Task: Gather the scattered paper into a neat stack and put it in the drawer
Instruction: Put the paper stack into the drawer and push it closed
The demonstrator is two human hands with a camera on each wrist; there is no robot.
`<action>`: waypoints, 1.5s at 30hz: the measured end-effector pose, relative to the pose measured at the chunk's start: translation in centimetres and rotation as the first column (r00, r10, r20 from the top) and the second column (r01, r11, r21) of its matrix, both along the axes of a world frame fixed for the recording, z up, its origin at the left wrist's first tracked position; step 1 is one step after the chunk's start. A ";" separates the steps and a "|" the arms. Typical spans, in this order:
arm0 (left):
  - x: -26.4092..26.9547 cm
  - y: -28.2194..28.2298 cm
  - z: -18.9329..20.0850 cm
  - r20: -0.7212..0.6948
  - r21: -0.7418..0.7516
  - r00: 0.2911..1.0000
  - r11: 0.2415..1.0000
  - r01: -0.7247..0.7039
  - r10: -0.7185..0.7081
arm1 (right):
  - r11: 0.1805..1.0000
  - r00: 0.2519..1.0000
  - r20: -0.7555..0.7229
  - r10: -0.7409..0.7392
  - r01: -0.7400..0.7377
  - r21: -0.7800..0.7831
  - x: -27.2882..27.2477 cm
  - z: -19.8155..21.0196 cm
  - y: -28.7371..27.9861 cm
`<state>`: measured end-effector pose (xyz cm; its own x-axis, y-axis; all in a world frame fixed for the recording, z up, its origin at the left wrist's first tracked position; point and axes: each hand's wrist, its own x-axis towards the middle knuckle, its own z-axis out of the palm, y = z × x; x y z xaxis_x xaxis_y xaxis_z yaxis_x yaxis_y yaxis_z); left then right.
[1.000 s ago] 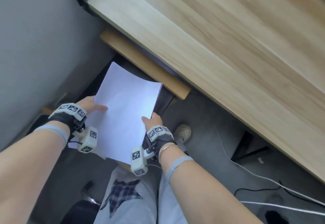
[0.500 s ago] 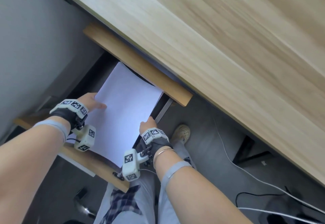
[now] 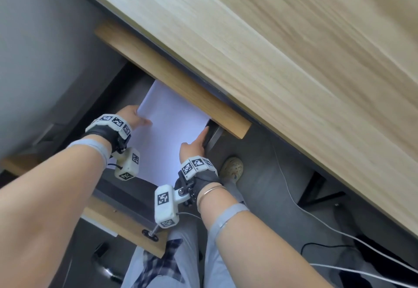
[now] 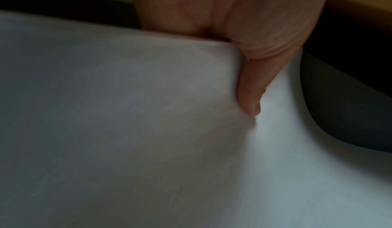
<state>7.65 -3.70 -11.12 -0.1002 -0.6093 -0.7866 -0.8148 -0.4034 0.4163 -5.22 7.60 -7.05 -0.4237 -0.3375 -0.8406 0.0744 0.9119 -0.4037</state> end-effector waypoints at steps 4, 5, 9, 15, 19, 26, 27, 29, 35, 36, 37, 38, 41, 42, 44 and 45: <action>-1.0 -0.6 -0.9 0.032 -0.027 0.999 0.999 0.035 -0.034 | 0.998 0.999 -0.016 0.047 -0.047 -0.034 0.0 -0.2 0.0; -1.1 -0.7 -1.1 0.040 -0.031 0.999 0.999 0.037 -0.035 | 0.998 0.999 -0.019 0.051 -0.051 -0.045 -0.1 -0.3 0.0; -1.0 -0.8 -2.4 0.045 -0.032 0.996 0.996 0.083 -0.082 | 0.993 0.998 -0.049 0.050 -0.054 -0.107 -0.8 -1.1 0.1; -1.4 -0.9 -3.1 0.053 -0.026 0.995 0.995 0.091 -0.090 | 0.981 0.988 -0.132 0.076 -0.099 -0.170 -1.8 -1.2 -0.1; -1.7 -0.5 -3.7 0.058 -0.055 0.997 0.997 0.044 -0.041 | 0.981 0.988 -0.132 0.077 -0.099 -0.165 -2.1 -1.1 -0.2; -0.3 0.4 -2.5 0.107 -0.146 0.994 0.989 -0.014 0.030 | 0.960 0.975 -0.123 0.183 -0.204 -0.194 -3.0 1.2 -0.4; 0.2 0.7 -2.0 0.115 -0.133 0.993 0.991 -0.013 0.029 | 0.953 0.971 -0.126 0.204 -0.226 -0.203 -3.0 1.8 -0.6; 1.5 1.4 -0.8 0.127 -0.103 0.991 0.994 -0.025 0.038 | 0.935 0.957 -0.144 0.252 -0.279 -0.217 -2.8 3.5 -1.2; 6.7 5.2 3.8 0.164 -0.156 0.952 0.959 -0.235 0.260 | 0.830 0.895 -0.237 0.378 -0.441 -0.340 -2.4 10.5 -3.9; 7.5 5.8 4.5 0.176 -0.182 0.942 0.950 -0.253 0.285 | 0.810 0.884 -0.267 0.384 -0.461 -0.362 -2.5 11.7 -4.6; 8.4 6.4 5.3 0.198 -0.205 0.933 0.944 -0.260 0.300 | 0.793 0.877 -0.292 0.382 -0.473 -0.383 -2.5 12.8 -5.2; 9.1 7.0 6.0 0.223 -0.232 0.922 0.936 -0.264 0.315 | 0.781 0.872 -0.313 0.376 -0.480 -0.399 -2.7 13.8 -5.9; 11.2 8.9 7.8 0.321 -0.300 0.870 0.911 -0.282 0.375 | 0.786 0.877 -0.359 0.319 -0.457 -0.417 -3.3 15.9 -7.6; 11.7 9.5 8.2 0.349 -0.322 0.845 0.898 -0.299 0.406 | 0.788 0.877 -0.387 0.286 -0.445 -0.426 -3.6 16.3 -8.1; 12.4 11.1 8.8 0.385 -0.355 0.789 0.866 -0.352 0.478 | 0.793 0.873 -0.433 0.224 -0.421 -0.439 -4.4 16.5 -9.1; 12.6 12.0 8.9 0.397 -0.358 0.761 0.850 -0.386 0.513 | 0.801 0.872 -0.443 0.208 -0.411 -0.434 -4.8 16.6 -9.4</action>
<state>20.22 8.30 -2.26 0.5693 -0.6629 -0.4863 -0.6812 -0.7115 0.1725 -9.98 -1.80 9.53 -0.4530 -0.8301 -0.3251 -0.4170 0.5196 -0.7458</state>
